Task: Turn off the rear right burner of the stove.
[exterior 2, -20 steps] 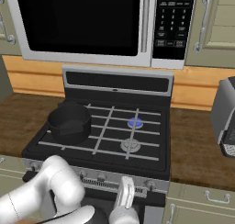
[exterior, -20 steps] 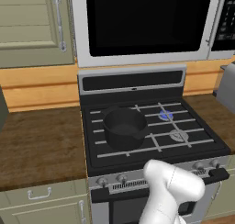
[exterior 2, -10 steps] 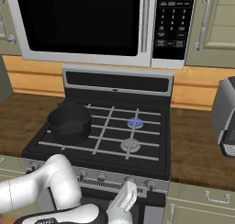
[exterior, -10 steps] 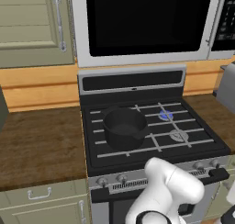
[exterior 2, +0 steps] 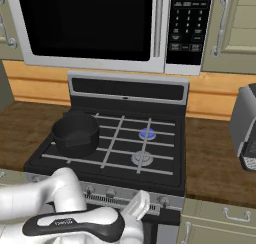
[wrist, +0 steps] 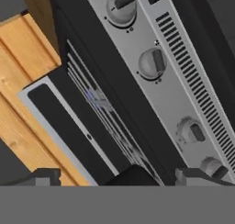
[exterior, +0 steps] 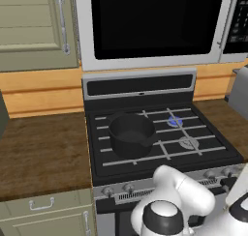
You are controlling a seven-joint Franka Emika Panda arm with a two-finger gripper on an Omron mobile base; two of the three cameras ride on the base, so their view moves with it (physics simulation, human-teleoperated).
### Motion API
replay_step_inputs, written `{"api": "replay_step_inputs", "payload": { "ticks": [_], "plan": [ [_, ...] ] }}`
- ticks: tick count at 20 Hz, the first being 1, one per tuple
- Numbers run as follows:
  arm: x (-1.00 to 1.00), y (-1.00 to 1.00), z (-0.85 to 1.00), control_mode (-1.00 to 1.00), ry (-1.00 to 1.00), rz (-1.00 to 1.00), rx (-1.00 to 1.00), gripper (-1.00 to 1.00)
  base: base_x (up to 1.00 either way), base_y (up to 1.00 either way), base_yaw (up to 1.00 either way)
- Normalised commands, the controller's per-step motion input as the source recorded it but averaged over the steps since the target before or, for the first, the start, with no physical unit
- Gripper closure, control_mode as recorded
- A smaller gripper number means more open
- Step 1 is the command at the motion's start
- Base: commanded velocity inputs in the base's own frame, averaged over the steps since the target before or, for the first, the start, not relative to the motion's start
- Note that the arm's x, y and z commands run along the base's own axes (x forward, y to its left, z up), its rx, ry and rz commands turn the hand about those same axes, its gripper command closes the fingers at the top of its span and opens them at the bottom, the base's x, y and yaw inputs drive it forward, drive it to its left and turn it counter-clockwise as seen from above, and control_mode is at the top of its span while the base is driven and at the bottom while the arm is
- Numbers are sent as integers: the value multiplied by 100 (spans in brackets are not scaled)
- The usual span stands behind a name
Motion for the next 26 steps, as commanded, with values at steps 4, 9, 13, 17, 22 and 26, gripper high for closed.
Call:
{"api": "replay_step_inputs", "payload": {
  "ticks": [4, 9, 13, 17, 22, 26],
  "plan": [
    [0, 0, -42, -100, -8, 0, 7, -100, 0, 0, 0],
    [5, 0, -40, -100, -13, 0, 8, -100, 0, 0, 0],
    [8, 0, -28, -100, -18, 7, -1, -100, 0, 0, 0],
    [11, -5, -24, -100, -17, 2, -3, -100, 0, 0, 0],
    [10, -45, -16, -100, -9, 5, 0, -100, 0, 0, 0],
    [14, -50, -21, -100, -6, 4, -2, -100, 0, 0, 0]
  ]
}}
